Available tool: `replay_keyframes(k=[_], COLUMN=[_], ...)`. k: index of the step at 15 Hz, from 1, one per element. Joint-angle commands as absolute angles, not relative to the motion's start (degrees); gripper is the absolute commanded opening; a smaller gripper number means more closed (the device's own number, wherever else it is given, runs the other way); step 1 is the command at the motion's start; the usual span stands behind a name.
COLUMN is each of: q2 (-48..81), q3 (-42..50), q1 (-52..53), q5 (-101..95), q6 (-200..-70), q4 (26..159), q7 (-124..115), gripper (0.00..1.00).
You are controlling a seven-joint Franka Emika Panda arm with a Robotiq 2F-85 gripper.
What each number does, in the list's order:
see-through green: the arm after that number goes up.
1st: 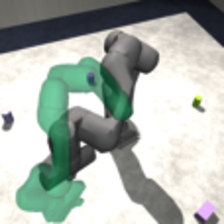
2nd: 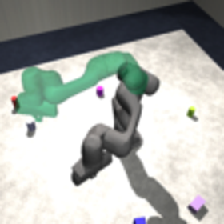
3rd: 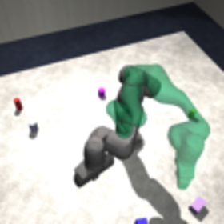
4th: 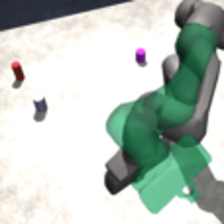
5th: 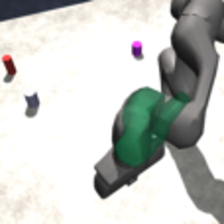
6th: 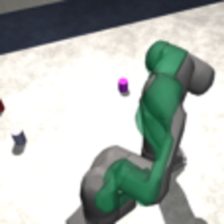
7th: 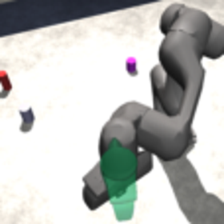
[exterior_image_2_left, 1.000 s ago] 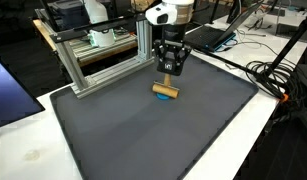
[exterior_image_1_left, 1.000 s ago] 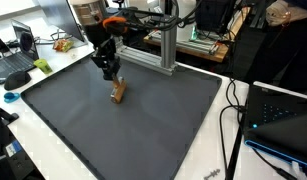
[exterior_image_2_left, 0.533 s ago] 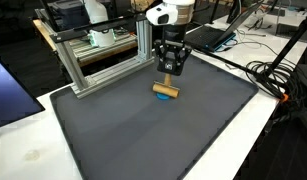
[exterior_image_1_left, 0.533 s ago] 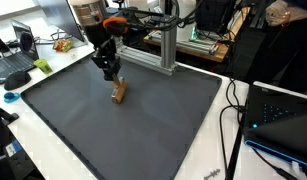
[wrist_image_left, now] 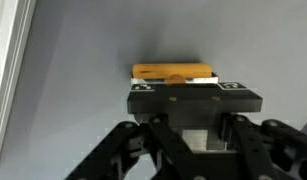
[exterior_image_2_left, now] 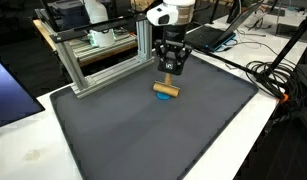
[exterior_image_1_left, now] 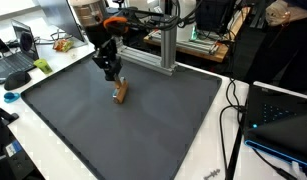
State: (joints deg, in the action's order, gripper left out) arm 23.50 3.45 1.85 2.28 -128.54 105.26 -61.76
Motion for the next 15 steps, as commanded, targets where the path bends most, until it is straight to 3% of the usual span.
replay_keyframes(k=[1, 15], q2=[27.2, 28.4], q3=[2.5, 6.5], q1=[1.9, 3.0], q5=[5.7, 0.5], q6=[-128.0, -133.4], q4=[104.7, 104.5], q7=[-60.4, -70.2], gripper=[0.22, 0.22])
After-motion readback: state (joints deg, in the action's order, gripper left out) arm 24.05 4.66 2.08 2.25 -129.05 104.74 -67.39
